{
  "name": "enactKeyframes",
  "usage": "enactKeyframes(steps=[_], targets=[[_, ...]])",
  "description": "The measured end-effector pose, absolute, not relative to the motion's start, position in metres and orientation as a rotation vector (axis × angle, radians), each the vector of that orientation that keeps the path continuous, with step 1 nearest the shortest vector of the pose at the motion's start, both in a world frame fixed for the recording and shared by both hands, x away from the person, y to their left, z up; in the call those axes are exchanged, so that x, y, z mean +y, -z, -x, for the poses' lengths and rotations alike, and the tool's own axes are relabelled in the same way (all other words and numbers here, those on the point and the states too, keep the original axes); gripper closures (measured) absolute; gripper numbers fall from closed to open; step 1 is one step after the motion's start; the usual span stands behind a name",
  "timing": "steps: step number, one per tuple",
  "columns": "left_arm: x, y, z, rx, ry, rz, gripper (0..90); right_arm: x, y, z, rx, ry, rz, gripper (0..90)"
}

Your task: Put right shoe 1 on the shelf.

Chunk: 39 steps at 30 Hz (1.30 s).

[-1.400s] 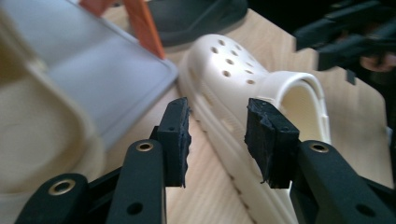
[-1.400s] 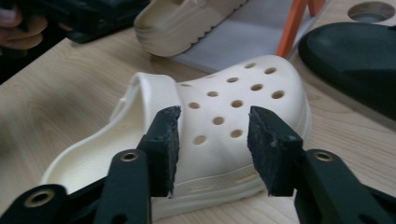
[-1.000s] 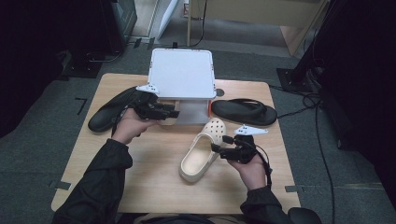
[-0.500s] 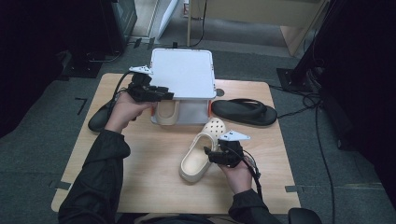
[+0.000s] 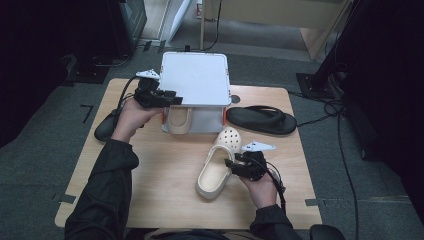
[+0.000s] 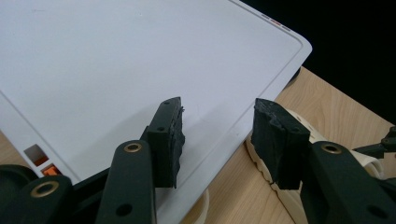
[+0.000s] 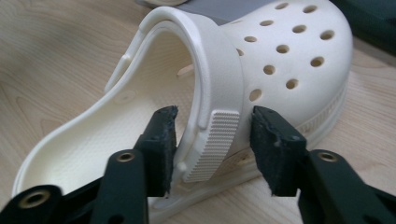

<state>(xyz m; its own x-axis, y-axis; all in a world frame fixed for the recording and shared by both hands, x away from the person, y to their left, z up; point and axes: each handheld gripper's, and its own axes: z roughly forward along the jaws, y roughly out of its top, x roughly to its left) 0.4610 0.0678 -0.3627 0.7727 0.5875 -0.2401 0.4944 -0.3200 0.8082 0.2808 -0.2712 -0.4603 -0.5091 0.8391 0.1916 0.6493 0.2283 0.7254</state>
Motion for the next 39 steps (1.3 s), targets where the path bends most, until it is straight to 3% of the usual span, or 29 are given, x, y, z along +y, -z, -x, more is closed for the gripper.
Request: enactKeyframes(steps=[4,8,18,31,37,38,39], targets=[[0.068,0.363,-0.461,0.814,-0.130,-1.985,53.2,-0.276,0.459,-0.279,2.270,-1.157,-1.407,61.0],[0.067,0.363,-0.461,0.814,-0.146,-1.985,53.2,-0.285,0.454,-0.276,2.266,-1.170,-1.441,74.0],[0.066,0.363,-0.460,0.810,-0.154,-1.991,53.4,-0.288,0.444,-0.276,2.263,-1.156,-1.436,77.4],[0.066,0.363,-0.460,0.812,-0.150,-1.988,53.4,-0.286,0.435,-0.275,2.248,-1.171,-1.409,78.0],[0.066,0.363,-0.460,0.808,-0.148,-1.985,53.4,-0.280,0.442,-0.276,2.240,-1.104,-1.384,73.1],[0.066,0.364,-0.460,0.806,-0.150,-1.985,53.5,-0.278,0.445,-0.278,2.229,-1.087,-1.392,63.7],[0.066,0.364,-0.460,0.807,-0.147,-1.984,53.4,-0.277,0.446,-0.279,2.220,-1.081,-1.393,62.8]])
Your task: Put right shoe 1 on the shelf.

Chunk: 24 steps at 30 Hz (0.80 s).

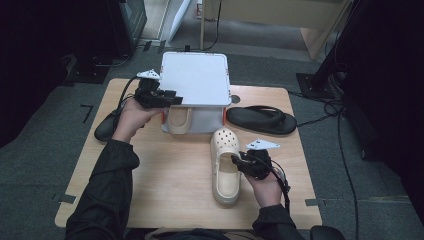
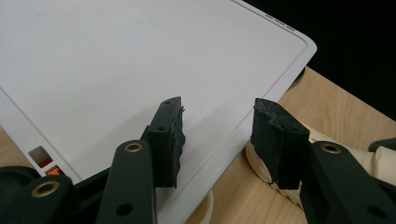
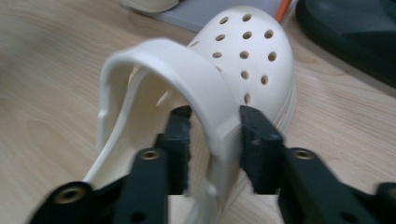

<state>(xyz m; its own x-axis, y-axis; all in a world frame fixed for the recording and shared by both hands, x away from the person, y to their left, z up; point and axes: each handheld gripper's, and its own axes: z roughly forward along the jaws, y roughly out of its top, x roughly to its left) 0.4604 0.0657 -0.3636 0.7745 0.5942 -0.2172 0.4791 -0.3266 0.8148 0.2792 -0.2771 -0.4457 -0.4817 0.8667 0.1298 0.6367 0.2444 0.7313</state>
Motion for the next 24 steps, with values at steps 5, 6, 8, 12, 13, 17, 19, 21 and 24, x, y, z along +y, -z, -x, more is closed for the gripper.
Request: enactKeyframes(steps=[5,6,8,12,13,17,19,21,24], targets=[[0.065,0.364,-0.460,0.806,-0.146,-1.982,53.4,-0.271,0.449,-0.285,2.198,-1.058,-1.377,56.8],[0.065,0.364,-0.460,0.804,-0.143,-1.983,53.4,-0.268,0.453,-0.291,2.190,-1.023,-1.366,56.8],[0.065,0.364,-0.460,0.804,-0.143,-1.983,53.4,-0.269,0.456,-0.295,2.177,-1.012,-1.362,61.4],[0.065,0.364,-0.461,0.803,-0.138,-1.978,53.5,-0.267,0.451,-0.293,2.170,-0.971,-1.321,72.5],[0.065,0.364,-0.461,0.803,-0.138,-1.978,53.5,-0.267,0.451,-0.293,2.170,-0.971,-1.321,72.5],[0.065,0.364,-0.460,0.804,-0.139,-1.979,53.4,-0.269,0.445,-0.293,2.165,-0.969,-1.313,76.2],[0.065,0.364,-0.460,0.804,-0.137,-1.979,53.4,-0.271,0.438,-0.296,2.177,-1.020,-1.333,76.9],[0.065,0.364,-0.460,0.803,-0.137,-1.980,53.4,-0.270,0.436,-0.298,2.183,-1.042,-1.334,77.0],[0.065,0.364,-0.460,0.805,-0.137,-1.979,53.4,-0.259,0.426,-0.305,2.190,-1.049,-1.293,76.9]])
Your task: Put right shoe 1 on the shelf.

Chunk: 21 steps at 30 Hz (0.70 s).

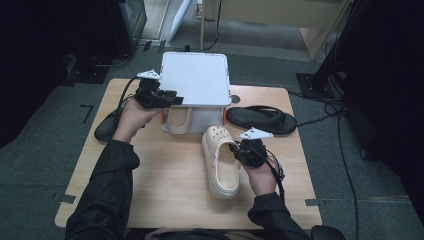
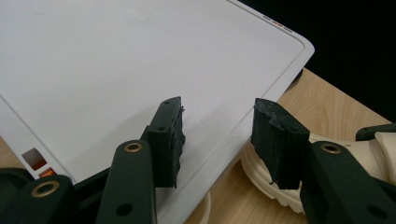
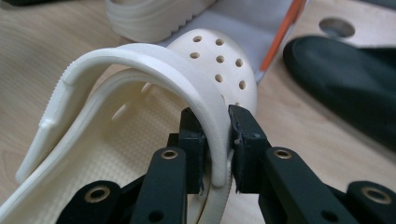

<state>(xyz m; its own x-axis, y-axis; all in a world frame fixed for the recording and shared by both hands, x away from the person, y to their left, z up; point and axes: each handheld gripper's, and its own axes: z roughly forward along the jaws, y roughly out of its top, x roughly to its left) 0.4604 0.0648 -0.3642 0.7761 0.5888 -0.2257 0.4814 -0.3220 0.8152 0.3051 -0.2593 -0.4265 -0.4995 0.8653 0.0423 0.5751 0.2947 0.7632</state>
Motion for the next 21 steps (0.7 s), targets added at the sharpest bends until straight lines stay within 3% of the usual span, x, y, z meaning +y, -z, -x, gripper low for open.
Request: enactKeyframes(steps=[21], targets=[[0.065,0.365,-0.461,0.806,-0.135,-1.978,55.3,-0.219,0.428,-0.381,2.185,-1.009,-1.290,76.1]])
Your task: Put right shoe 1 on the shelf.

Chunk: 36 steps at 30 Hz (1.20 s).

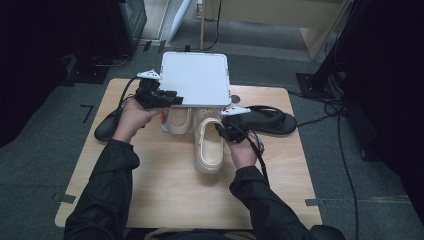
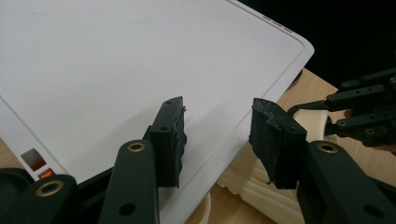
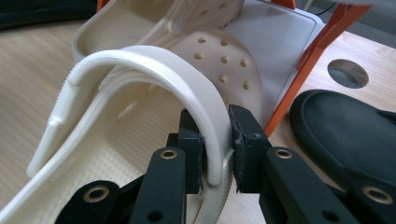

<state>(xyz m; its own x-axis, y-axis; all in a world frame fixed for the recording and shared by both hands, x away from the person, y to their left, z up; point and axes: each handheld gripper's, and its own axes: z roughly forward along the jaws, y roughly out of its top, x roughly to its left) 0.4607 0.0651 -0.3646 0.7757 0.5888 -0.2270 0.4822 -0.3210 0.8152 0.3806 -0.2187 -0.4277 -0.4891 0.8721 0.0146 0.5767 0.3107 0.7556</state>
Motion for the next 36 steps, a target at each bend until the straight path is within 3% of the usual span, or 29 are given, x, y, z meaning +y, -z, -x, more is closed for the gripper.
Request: enactKeyframes(steps=[15,23,36], targets=[[0.065,0.365,-0.460,0.800,-0.146,-1.983,56.0,-0.209,0.440,-0.378,2.191,-1.001,-1.273,66.3],[0.065,0.365,-0.460,0.803,-0.145,-1.981,56.6,-0.221,0.433,-0.371,2.196,-1.125,-1.328,51.7],[0.065,0.365,-0.460,0.810,-0.145,-1.980,56.8,-0.241,0.421,-0.333,2.257,-1.219,-1.263,56.2]])
